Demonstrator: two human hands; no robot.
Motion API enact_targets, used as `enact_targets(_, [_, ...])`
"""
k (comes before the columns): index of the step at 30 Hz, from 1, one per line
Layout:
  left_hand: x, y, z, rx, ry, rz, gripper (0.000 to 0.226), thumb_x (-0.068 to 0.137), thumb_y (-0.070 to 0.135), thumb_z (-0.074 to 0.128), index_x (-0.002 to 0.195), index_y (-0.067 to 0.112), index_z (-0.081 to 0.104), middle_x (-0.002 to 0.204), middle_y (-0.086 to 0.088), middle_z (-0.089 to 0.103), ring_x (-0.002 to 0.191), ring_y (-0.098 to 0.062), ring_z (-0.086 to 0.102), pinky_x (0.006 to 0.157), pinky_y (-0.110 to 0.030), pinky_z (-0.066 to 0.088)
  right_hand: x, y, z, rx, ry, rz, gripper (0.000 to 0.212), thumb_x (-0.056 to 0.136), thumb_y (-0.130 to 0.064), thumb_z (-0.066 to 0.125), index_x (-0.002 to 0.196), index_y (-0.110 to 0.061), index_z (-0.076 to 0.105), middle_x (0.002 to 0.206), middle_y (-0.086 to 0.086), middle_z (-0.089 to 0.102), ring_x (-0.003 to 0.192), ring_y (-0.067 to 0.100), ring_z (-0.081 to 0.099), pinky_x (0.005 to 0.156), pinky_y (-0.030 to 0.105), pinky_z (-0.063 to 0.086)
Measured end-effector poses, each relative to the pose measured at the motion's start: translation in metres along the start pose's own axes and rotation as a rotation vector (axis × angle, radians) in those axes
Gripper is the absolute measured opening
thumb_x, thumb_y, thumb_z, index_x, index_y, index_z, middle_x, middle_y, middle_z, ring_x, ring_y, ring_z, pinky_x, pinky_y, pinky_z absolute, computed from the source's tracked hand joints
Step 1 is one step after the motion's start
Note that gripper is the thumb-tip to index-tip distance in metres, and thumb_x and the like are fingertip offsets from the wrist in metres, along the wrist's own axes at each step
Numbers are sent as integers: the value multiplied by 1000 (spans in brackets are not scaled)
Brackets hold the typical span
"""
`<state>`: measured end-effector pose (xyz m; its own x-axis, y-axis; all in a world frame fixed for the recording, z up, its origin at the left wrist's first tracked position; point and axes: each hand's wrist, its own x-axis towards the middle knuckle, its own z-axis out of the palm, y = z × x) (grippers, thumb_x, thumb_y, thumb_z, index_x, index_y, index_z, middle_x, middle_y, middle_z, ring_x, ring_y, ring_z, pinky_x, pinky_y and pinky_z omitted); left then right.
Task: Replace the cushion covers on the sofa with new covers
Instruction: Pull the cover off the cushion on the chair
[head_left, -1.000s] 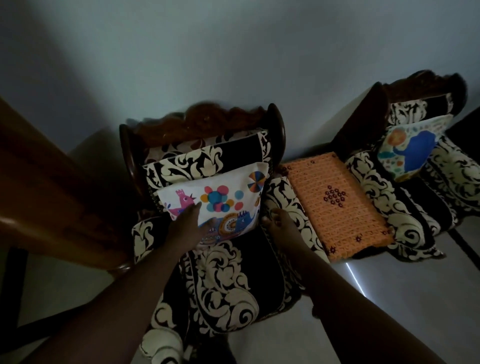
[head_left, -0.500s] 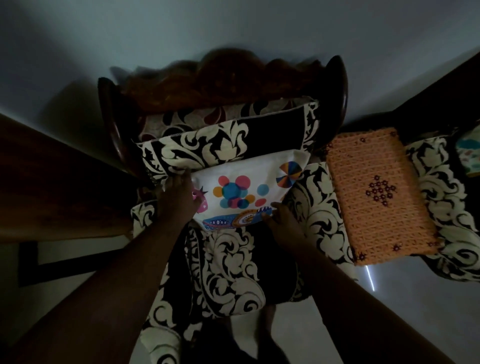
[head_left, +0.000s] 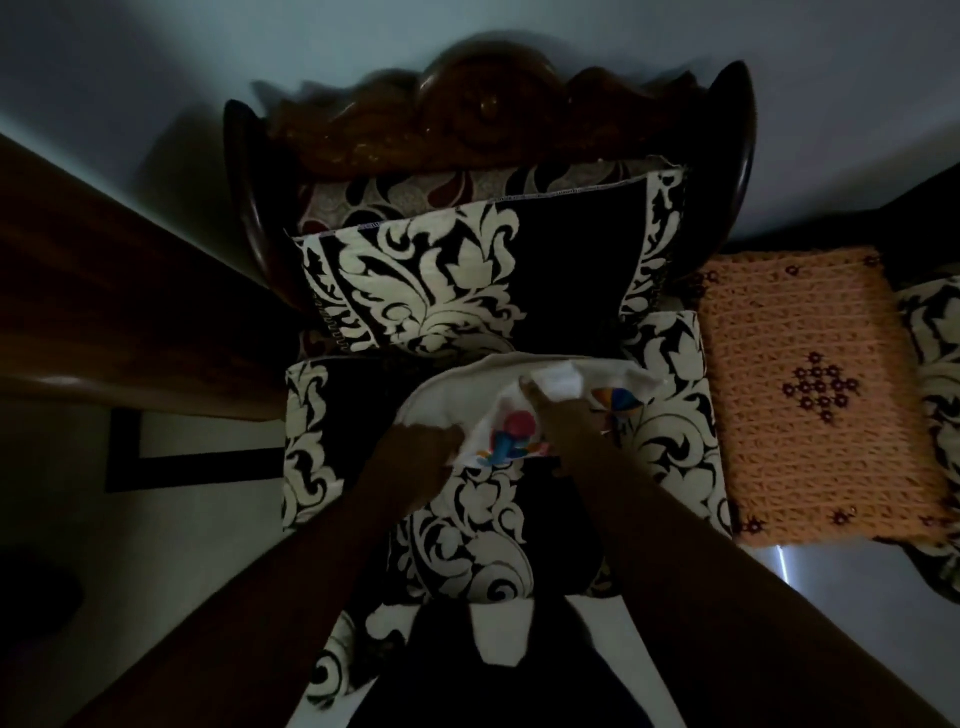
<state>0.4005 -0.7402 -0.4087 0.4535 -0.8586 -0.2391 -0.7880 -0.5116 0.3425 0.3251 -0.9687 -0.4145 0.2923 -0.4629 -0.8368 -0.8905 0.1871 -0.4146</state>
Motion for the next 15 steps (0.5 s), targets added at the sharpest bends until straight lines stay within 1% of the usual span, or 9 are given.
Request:
enact_targets(2, [-23,19,18,-99,68,-25,33,83,34,52,105,19,71,81,-2,72,69,-24,70,57,-28,56,-6,21,2,88,-29,-22,65,87,-56,64,139,-23,46,123,5,65,95,24,65,74,41,56])
enact_targets(4, [-38,43,26,-177,36,-71,21,84,28,57,103,21,65,85,-2,70,76,-26,69,62,-33,56,-9,46,-3,82,72,-92,37,86,-40,60,117,-22,52,111,6,66,97,29,66,82,51,59])
enact_targets(5, [-43,54,27,-182,4,-71,18,86,27,58,102,21,62,86,-1,68,78,-26,68,63,-36,54,-13,55,-8,85,120,-125,28,87,-32,58,112,-20,53,106,8,66,96,31,66,85,52,58])
enact_targets(7, [-52,73,29,-196,-9,-77,19,89,33,54,104,22,59,89,0,65,83,-26,65,66,-37,51,-29,64,-19,95,169,-194,22,94,-21,56,114,-11,57,102,9,66,94,28,66,85,43,56])
enact_targets(9, [-63,89,32,-281,24,-124,26,94,42,47,107,23,58,93,3,62,87,-23,62,68,-33,45,-49,65,-33,77,203,-266,17,100,-20,51,113,-9,55,99,7,63,87,20,61,73,28,48])
enact_targets(11, [-70,105,27,-438,-4,-167,33,100,51,45,107,23,60,93,11,57,88,-16,58,68,-29,38,-59,68,-42,46,212,-338,12,103,-21,47,105,-10,51,92,6,58,75,13,55,60,23,40])
enact_targets(12, [-72,112,25,-508,-42,-189,37,102,56,46,108,23,61,94,12,57,89,-13,57,69,-29,39,-63,67,-46,30,210,-363,10,104,-19,47,105,-10,49,90,5,56,72,11,52,55,18,37])
enact_targets(14, [-77,120,24,-605,-117,-256,49,101,60,44,117,19,66,108,5,66,101,-12,59,81,-29,43,-67,68,-46,26,207,-370,10,104,-16,46,109,-9,50,92,4,55,72,8,49,49,11,33])
enact_targets(15, [-80,120,25,-655,-117,-327,53,102,59,42,121,16,67,116,-1,68,108,-15,60,87,-27,42,-68,69,-45,41,204,-360,10,103,-14,46,110,-9,50,93,3,54,72,6,48,48,9,35])
